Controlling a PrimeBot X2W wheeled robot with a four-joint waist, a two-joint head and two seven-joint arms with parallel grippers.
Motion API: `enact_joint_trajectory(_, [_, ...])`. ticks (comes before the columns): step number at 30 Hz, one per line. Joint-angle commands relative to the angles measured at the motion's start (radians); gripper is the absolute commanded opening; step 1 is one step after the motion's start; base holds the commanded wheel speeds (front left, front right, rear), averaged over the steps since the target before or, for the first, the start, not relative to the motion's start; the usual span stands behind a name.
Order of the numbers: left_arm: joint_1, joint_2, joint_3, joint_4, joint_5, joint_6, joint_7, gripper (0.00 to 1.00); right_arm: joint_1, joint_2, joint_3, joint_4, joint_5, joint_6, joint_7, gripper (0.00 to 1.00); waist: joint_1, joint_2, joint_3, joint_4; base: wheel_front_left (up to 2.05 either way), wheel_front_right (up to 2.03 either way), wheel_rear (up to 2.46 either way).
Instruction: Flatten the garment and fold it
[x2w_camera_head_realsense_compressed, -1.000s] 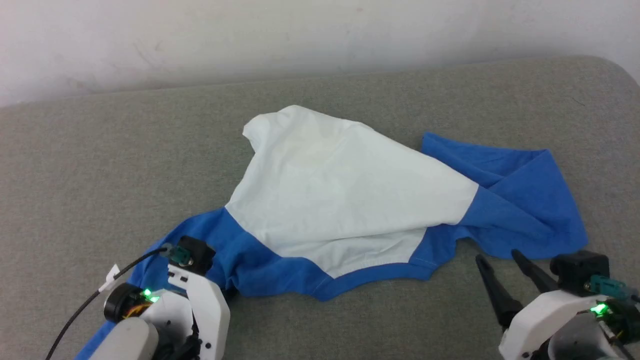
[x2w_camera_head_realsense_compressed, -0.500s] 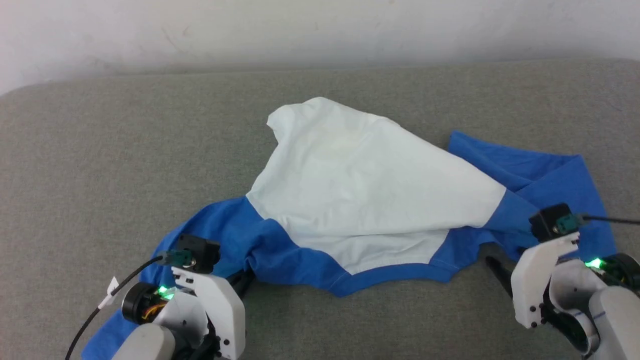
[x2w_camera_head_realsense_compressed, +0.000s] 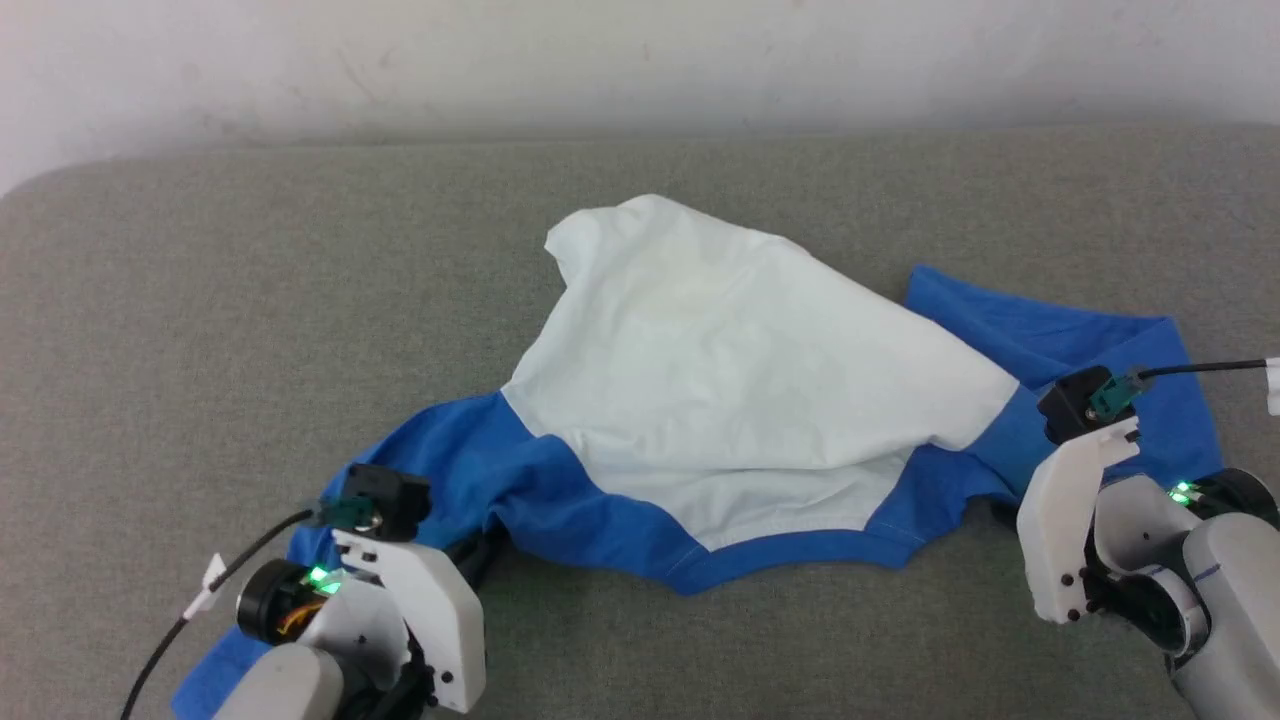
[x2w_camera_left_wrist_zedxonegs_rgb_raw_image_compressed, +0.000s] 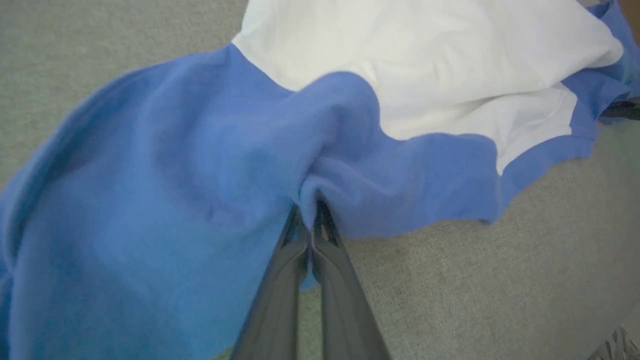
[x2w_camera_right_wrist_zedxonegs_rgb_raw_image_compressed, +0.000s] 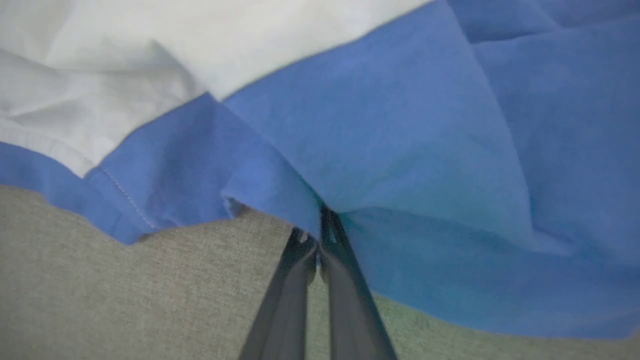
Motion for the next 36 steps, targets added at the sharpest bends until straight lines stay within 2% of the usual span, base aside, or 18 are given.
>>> enact_joint_trajectory(1, [0.009, 0.007, 0.018, -0.014, -0.009, 0.014, -0.021, 0.00, 0.035, 0.007, 0.008, -0.017, 0.020, 0.000, -0.027, 0.00, -0.0002, 0.0000, -0.032, -0.010, 0.00, 0.00, 0.00])
enact_joint_trajectory(5, [0.007, 0.027, 0.064, -0.073, -0.009, 0.036, -0.058, 0.00, 0.043, -0.022, -0.048, -0.145, 0.006, 0.000, -0.076, 0.00, -0.0002, 0.0000, -0.071, -0.018, 0.00, 0.00, 0.00])
enact_joint_trajectory(9, [-0.014, 0.055, 0.120, -0.174, 0.007, 0.070, -0.094, 0.00, 0.067, -0.030, -0.157, -0.321, -0.037, 0.000, -0.111, 0.00, -0.0002, 0.0000, -0.106, -0.022, 0.00, 0.00, 0.00])
enact_joint_trajectory(16, [-0.112, 0.111, 0.234, -0.344, 0.041, 0.120, -0.140, 0.00, 0.052, 0.008, -0.322, -0.637, -0.140, 0.000, -0.116, 0.00, -0.0002, 0.0000, -0.141, -0.036, 0.00, 0.00, 0.00])
enact_joint_trajectory(21, [-0.211, 0.138, 0.280, -0.387, 0.051, 0.127, -0.150, 0.00, -0.034, 0.017, -0.376, -0.723, -0.149, 0.000, -0.122, 0.00, -0.0002, 0.0000, -0.147, -0.042, 0.00, 0.00, 0.00])
enact_joint_trajectory(25, [-0.343, 0.157, 0.295, -0.383, 0.052, 0.117, -0.137, 0.00, -0.172, 0.005, -0.408, -0.725, -0.126, 0.000, -0.138, 0.00, -0.0002, 0.0000, -0.139, -0.045, 0.00, 0.00, 0.00])
enact_joint_trajectory(28, [-0.459, 0.168, 0.287, -0.337, 0.040, 0.091, -0.115, 0.00, -0.293, -0.023, -0.420, -0.688, -0.106, 0.000, -0.148, 0.00, -0.0002, 0.0000, -0.115, -0.041, 0.00, 0.00, 0.00])
enact_joint_trajectory(31, [-0.574, 0.170, 0.255, -0.266, 0.040, 0.062, -0.086, 0.00, -0.402, -0.073, -0.392, -0.608, -0.099, 0.000, -0.156, 0.00, -0.0002, 0.0000, -0.085, -0.038, 0.00, 0.00, 0.00])
enact_joint_trajectory(36, [-0.768, 0.152, 0.207, -0.080, 0.058, 0.021, -0.079, 0.00, -0.587, -0.104, -0.319, -0.436, -0.077, 0.000, -0.199, 0.00, -0.0002, 0.0000, -0.009, -0.043, 0.00, 0.00, 0.00])
